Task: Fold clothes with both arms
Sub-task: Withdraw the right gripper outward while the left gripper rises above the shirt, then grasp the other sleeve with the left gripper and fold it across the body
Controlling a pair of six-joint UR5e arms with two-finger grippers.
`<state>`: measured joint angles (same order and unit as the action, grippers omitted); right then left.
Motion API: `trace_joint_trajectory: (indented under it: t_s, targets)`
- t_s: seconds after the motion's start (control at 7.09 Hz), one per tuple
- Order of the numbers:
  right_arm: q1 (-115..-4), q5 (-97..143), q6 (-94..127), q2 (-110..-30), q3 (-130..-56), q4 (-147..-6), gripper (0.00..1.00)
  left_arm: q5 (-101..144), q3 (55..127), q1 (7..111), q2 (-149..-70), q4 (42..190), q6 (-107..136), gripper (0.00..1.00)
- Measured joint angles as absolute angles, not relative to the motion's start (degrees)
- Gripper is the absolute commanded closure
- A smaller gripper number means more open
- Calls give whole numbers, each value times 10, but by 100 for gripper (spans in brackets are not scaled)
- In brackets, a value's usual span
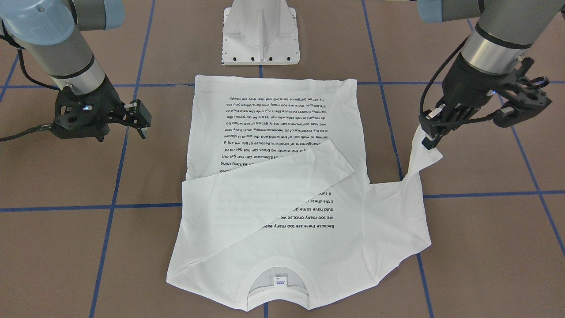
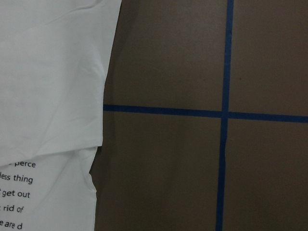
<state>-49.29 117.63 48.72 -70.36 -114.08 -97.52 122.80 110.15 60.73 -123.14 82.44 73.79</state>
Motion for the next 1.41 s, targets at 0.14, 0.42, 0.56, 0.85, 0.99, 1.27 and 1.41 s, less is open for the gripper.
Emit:
trace_joint_trajectory:
  t_s: [0.14, 0.42, 0.56, 0.85, 0.99, 1.27, 1.41]
  targets:
    - [-494, 1177, 479, -721, -1149, -975, 0, 1256, 1095, 610, -1265, 822, 768, 100]
    - [-494, 1178, 474, -732, -1151, -975, 0, 1303, 1092, 613, -1321, 822, 828, 100]
    - [-494, 1177, 474, -734, -1149, -975, 0, 1320, 1091, 613, -1347, 823, 858, 100]
    - [-493, 1175, 474, -734, -1145, -975, 0, 1335, 1091, 612, -1375, 826, 896, 100]
    - [-492, 1173, 474, -733, -1141, -975, 0, 1338, 1084, 610, -1378, 835, 907, 100]
    - [-492, 1173, 475, -731, -1138, -975, 0, 1338, 1041, 589, -1377, 910, 963, 100]
    - [-491, 1172, 475, -731, -1138, -975, 0, 1337, 1005, 571, -1382, 973, 1008, 100]
